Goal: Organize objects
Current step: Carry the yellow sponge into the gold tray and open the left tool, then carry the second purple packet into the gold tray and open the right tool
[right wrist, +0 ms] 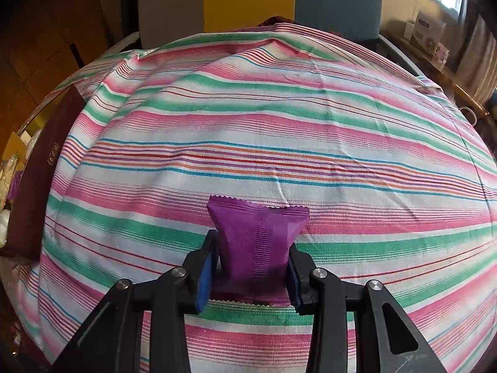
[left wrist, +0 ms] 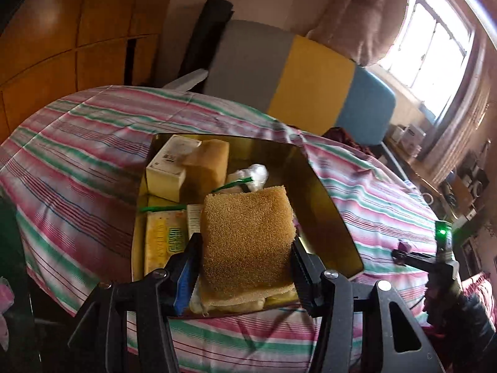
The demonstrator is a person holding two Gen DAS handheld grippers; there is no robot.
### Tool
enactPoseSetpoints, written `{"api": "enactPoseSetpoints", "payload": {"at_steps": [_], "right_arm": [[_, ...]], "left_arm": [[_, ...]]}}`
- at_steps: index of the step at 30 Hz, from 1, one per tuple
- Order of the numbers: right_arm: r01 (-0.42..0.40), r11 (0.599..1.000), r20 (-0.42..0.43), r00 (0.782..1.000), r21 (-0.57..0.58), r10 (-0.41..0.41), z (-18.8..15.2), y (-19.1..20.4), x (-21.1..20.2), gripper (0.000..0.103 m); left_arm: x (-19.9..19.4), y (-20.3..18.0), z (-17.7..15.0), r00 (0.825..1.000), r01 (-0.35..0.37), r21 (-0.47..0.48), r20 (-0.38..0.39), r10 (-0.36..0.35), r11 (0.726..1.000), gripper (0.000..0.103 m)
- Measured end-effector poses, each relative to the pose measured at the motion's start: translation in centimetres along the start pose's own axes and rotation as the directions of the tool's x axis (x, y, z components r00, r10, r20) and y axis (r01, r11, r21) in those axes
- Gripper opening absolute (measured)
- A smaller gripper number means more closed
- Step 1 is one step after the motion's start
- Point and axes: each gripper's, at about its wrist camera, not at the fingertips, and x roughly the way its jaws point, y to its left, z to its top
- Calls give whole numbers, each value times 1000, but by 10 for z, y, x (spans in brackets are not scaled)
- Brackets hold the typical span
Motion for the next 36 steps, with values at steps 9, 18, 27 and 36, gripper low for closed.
{"api": "enactPoseSetpoints", "payload": {"at_steps": [9,18,27,36], "right_arm": [[17,1000,6,1000,-22,-17,1,4,1,41],[22,999,11,1000,-36,-22,2,5,2,41],[26,998,12,1000,-49,-25,4,6,3,41],[26,999,13,1000,-48,-25,4,6,4,41]], "left_arm": [[31,-18,18,999,-19,56,-38,21,998,54],[71,-30,51,995,59,2,-80,-58,998,54],[140,-56,68,986,21,82,-164,-8,996,55],[157,-61,54,977,-32,150,-203,62,988,64]]}}
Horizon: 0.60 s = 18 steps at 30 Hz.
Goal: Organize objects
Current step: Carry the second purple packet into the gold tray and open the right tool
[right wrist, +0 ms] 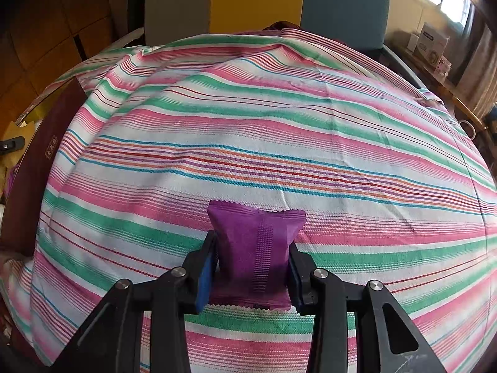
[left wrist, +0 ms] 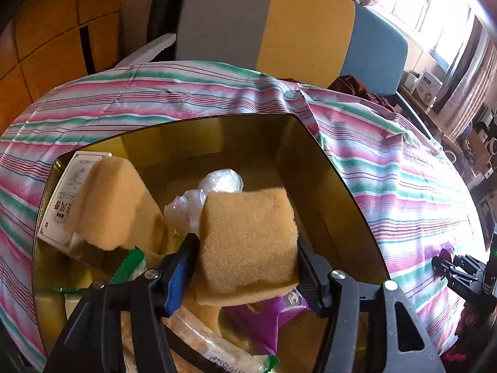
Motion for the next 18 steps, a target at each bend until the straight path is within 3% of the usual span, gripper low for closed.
{"api": "enactPoseSetpoints", "payload": {"at_steps": [4,12,18], "right_arm": [[2,1000,2,1000,3,-2,0,0,0,41],[10,1000,8,1000,3,-10,-1,0,0,41],[19,1000,10,1000,7,-19,0,1,0,41]], "left_arm": [[-12,0,-7,1000,-2,5,9,2,1000,78],[-73,-2,-31,985,-85,31,156,79,996,78],[-109,3,-55,972,-103,10,212,99,995,78]]}}
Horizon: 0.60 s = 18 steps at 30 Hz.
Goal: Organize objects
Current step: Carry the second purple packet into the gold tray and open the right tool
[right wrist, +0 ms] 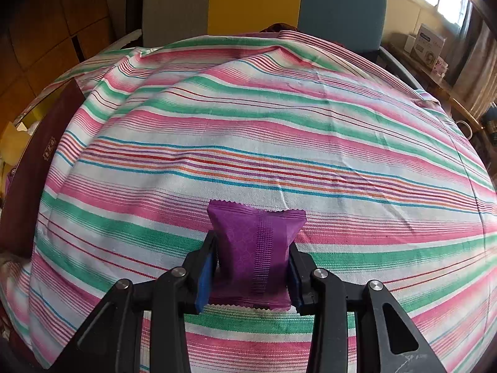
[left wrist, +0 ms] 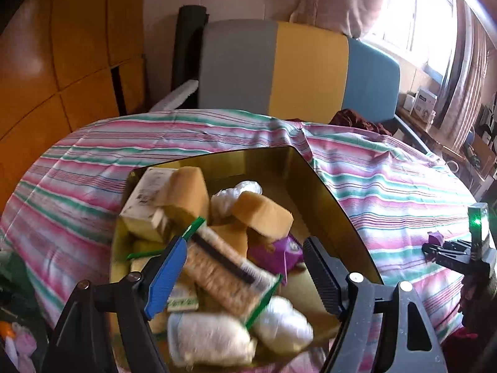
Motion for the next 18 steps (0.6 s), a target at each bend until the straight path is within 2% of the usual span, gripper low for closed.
{"api": "enactPoseSetpoints", "payload": {"at_steps": [7,12,18], "right_arm": [[2,998,-16,1000,57,-1,1,3,-4,37],[-85,992,-15,996,89,86,1,23,-13,36],[-200,979,56,979,26,198,17,82,-41,37]], "left_arm": [[-20,6,-20,1000,-6,2,8,6,1000,78],[-23,12,-37,1000,2,-18,-13,-3,1000,78],[-23,18,-47,1000,9,-28,-25,-10,1000,78]]}}
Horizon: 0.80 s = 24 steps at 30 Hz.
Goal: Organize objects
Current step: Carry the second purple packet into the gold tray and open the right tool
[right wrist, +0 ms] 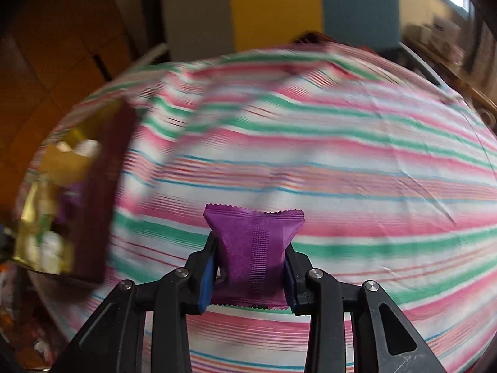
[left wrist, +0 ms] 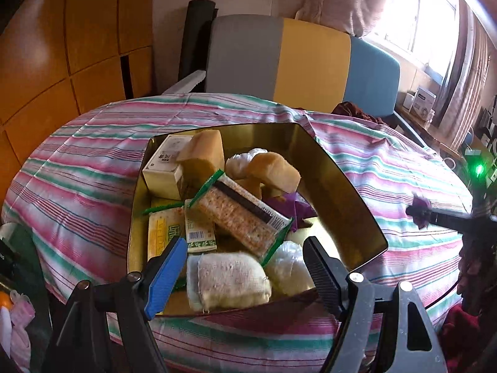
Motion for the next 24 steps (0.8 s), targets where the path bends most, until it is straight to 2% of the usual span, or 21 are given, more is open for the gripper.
{"api": "enactPoseSetpoints", "payload": {"at_steps": [6,10,15,21,22,24], "right_arm": [[-137,983,48,988,-119,143,17,80,-15,38],[-200,958,25,978,-205,209,18,129,-11,39],[-212,933,-41,977,-290,209,12,170,14,40],[-206,926,-119,977,-317,177,5,185,46,40],[-211,926,-127,975,-314,180,4,186,46,41],[-220,926,-135,973,-307,187,5,186,48,58]], "left_arm": [[0,8,-2,1000,5,-25,-4,-5,1000,78],[2,14,-6,1000,2,-38,-12,-2,999,78],[5,22,-8,1000,1,-59,-21,-3,998,78],[8,31,-9,1000,3,-85,-23,-5,996,79],[7,32,-8,1000,-2,-93,-24,0,996,79],[7,36,-7,1000,-13,-110,-24,10,994,79]]}}
